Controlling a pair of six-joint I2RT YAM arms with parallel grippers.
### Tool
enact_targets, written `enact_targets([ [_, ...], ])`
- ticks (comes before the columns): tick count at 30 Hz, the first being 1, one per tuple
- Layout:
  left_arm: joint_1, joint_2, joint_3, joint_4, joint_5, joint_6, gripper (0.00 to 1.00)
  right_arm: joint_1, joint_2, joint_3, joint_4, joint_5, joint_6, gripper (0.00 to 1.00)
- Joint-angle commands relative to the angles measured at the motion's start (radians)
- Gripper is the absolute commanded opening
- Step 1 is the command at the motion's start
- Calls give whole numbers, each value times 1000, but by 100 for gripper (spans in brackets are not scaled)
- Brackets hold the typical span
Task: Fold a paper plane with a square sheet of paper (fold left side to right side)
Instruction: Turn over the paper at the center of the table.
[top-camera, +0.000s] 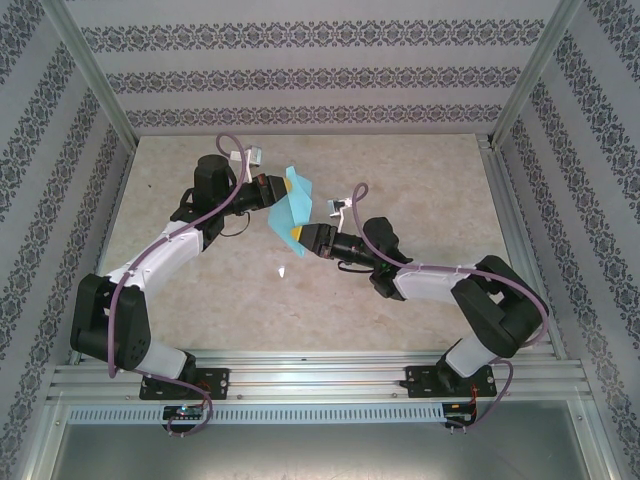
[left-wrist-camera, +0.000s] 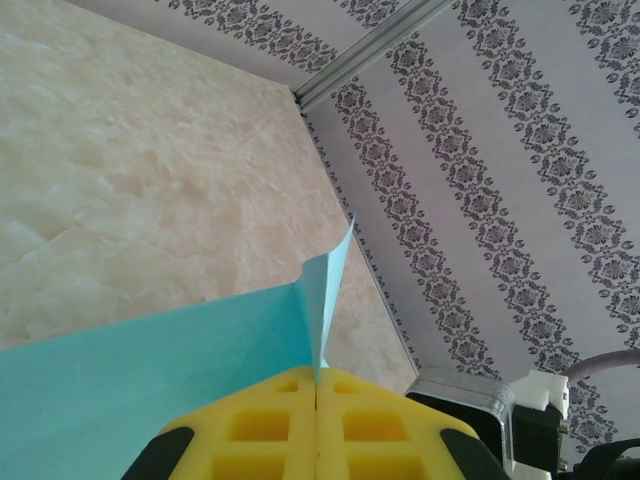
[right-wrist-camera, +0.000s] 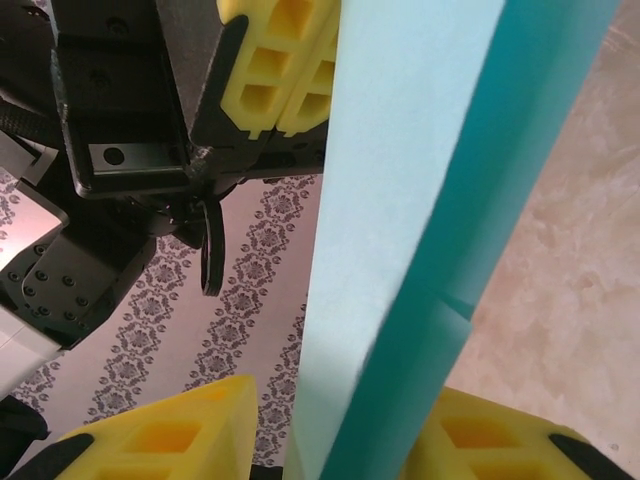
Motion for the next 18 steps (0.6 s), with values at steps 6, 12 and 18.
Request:
enact_targets([
  [6,11,4,-18,33,38,39,9,-14,-39,-13,-28,-13,-29,26],
  [12,21,-21,-12,-2,33,57,34,-16,-58,-17,-121,0,-74,13],
  [18,94,-157,-7,-165,-31,136,63,-10,-168,13,-502,77,-262,9],
])
